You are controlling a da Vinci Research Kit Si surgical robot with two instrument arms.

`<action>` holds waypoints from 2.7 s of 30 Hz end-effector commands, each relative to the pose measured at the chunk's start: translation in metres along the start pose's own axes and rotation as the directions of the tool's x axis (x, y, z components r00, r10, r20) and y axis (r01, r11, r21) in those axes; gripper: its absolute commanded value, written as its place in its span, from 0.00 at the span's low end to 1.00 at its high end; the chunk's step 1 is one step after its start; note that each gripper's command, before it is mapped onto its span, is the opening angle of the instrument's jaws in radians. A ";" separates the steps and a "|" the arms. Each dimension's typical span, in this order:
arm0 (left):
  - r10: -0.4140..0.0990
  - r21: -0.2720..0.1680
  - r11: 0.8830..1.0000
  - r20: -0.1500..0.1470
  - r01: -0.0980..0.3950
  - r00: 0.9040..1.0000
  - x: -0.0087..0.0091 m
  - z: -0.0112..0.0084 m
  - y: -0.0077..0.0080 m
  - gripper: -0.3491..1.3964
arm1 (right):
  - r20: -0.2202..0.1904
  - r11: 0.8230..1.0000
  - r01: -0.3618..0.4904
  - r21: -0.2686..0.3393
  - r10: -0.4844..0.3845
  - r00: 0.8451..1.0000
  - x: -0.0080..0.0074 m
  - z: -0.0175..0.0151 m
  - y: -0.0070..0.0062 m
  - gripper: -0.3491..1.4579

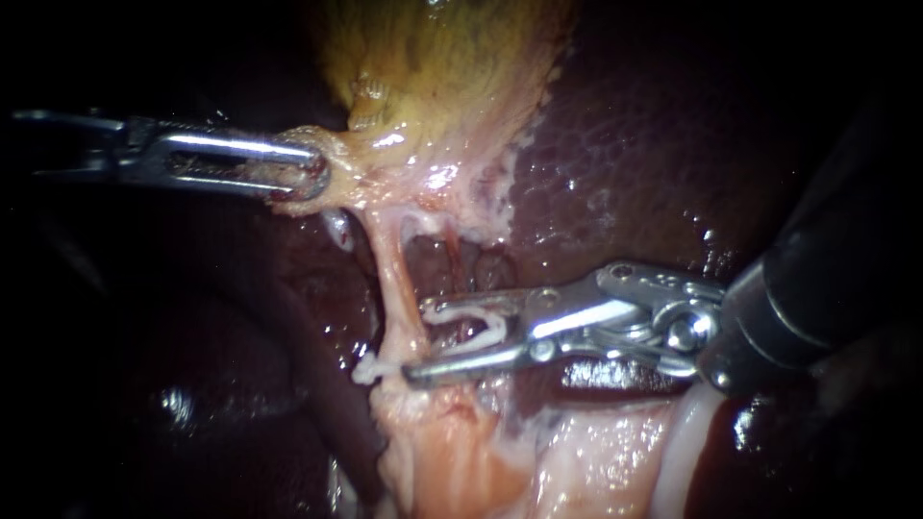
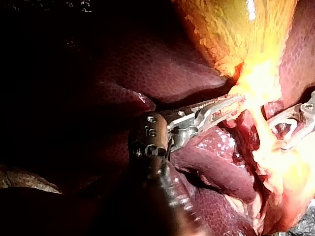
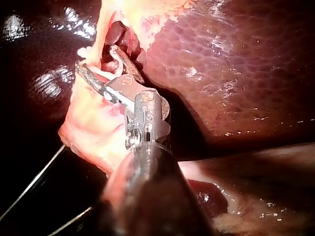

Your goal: Clipping second clip left tube

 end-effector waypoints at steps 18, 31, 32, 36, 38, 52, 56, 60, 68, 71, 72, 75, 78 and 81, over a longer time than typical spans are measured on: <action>0.000 0.001 1.000 -0.001 0.000 1.000 0.0000 0.0001 0.0000 0.00 | -0.071 0.989 -0.053 0.138 0.063 0.995 0.0015 0.0049 0.0007 0.47; 0.000 0.000 1.000 0.000 0.000 1.000 0.0000 -0.0001 0.0000 0.00 | -0.132 0.955 -0.036 0.293 0.078 0.988 0.0034 0.0036 -0.0043 0.47; 0.000 0.000 1.000 0.000 0.000 1.000 0.0000 -0.0001 0.0000 0.00 | -0.137 0.952 -0.036 0.304 0.081 0.987 0.0038 0.0034 -0.0048 0.47; 0.000 0.000 1.000 0.000 0.000 1.000 0.0000 -0.0001 0.0000 0.00 | -0.139 0.947 -0.037 0.320 0.085 0.987 0.0045 0.0029 -0.0061 0.47; 0.000 0.000 1.000 0.000 0.000 1.000 0.0000 -0.0001 0.0000 0.00 | -0.138 0.947 -0.037 0.321 0.085 0.987 0.0045 0.0029 -0.0063 0.47; 0.000 0.000 1.000 0.000 0.000 1.000 0.0000 0.0000 0.0000 0.00 | -0.137 0.931 -0.137 0.340 0.193 0.972 0.0041 0.0028 -0.0063 0.45; 0.000 0.000 1.000 0.000 0.000 1.000 0.0000 0.0000 0.0000 0.00 | -0.132 0.928 -0.148 0.342 0.203 0.970 0.0039 0.0024 -0.0063 0.41; 0.000 0.000 1.000 0.000 0.000 1.000 0.0000 0.0000 0.0000 0.00 | -0.131 0.928 -0.148 0.342 0.203 0.970 0.0038 0.0023 -0.0063 0.36; 0.000 0.000 1.000 0.000 0.000 1.000 0.0000 0.0000 0.0000 0.00 | -0.130 0.928 -0.147 0.343 0.202 0.971 0.0036 0.0021 -0.0061 0.19; 0.000 0.000 1.000 0.000 0.000 1.000 0.0000 0.0000 0.0000 0.00 | -0.130 0.928 -0.147 0.343 0.202 0.971 0.0036 0.0020 -0.0061 0.14; 0.000 0.000 1.000 0.000 0.000 1.000 0.0000 0.0000 0.0000 0.00 | -0.130 0.928 -0.147 0.343 0.202 0.971 0.0036 0.0020 -0.0061 0.12; 0.000 0.000 1.000 0.000 0.000 1.000 0.0000 0.0000 0.0000 0.00 | -0.132 0.928 -0.148 0.341 0.203 0.970 0.0035 0.0020 -0.0061 0.01; 0.000 0.000 1.000 0.000 0.000 1.000 0.0000 0.0000 0.0000 0.00 | -0.132 0.928 -0.148 0.341 0.203 0.970 0.0035 0.0020 -0.0060 0.00; 0.000 0.000 1.000 0.000 0.000 1.000 0.0000 0.0000 0.0000 0.00 | -0.132 0.929 -0.148 0.340 0.203 0.970 0.0035 0.0020 -0.0059 0.00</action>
